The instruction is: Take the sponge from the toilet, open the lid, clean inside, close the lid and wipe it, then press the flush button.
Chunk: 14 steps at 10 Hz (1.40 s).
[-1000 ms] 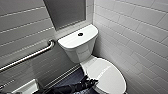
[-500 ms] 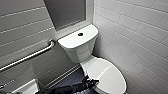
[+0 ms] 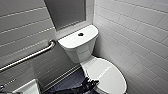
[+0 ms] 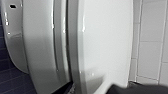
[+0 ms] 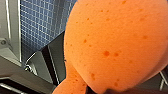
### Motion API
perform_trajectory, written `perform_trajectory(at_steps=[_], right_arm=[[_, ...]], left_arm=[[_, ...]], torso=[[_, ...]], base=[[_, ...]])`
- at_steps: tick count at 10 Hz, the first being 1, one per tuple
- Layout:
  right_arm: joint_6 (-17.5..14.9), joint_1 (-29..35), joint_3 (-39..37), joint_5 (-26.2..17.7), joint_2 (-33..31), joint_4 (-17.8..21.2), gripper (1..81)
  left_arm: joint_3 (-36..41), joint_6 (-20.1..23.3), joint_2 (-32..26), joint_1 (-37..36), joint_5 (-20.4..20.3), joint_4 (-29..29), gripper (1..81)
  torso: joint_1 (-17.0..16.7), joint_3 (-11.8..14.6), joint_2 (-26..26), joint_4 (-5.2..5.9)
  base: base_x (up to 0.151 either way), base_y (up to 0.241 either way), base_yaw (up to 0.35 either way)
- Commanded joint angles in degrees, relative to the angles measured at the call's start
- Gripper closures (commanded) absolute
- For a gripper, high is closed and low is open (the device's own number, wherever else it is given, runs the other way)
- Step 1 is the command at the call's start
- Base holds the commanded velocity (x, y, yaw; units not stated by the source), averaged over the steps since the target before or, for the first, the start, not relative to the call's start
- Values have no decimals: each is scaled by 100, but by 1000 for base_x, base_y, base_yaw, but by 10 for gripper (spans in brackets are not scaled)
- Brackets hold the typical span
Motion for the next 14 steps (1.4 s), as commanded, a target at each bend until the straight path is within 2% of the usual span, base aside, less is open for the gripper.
perform_trajectory(at_steps=[1, 5, 7, 11, 14], right_arm=[[11, -22, 99, -336, -173, -106, 811], [11, -14, 99, -336, -164, -106, 811], [11, -14, 134, -328, -164, -107, 811], [11, -22, 125, -328, -155, -106, 811], [11, -22, 134, -336, -155, -106, 811]], left_arm=[[-2, -19, 265, -165, 786, -39, 10], [7, 8, 353, -33, 830, -12, 10], [24, -27, 300, -190, 769, -73, 10], [700, -159, -69, -507, 558, -83, 10], [771, -379, -148, -657, 549, -83, 10]], torso=[[0, 0, 0, 0], [0, 0, 0, 2], [2, -2, 2, 2], [2, -2, 2, 2], [2, -2, 2, 2]], base=[[0, 0, 0], [0, 0, 0], [0, 0, 0], [0, 0, 0], [0, 0, 0]])
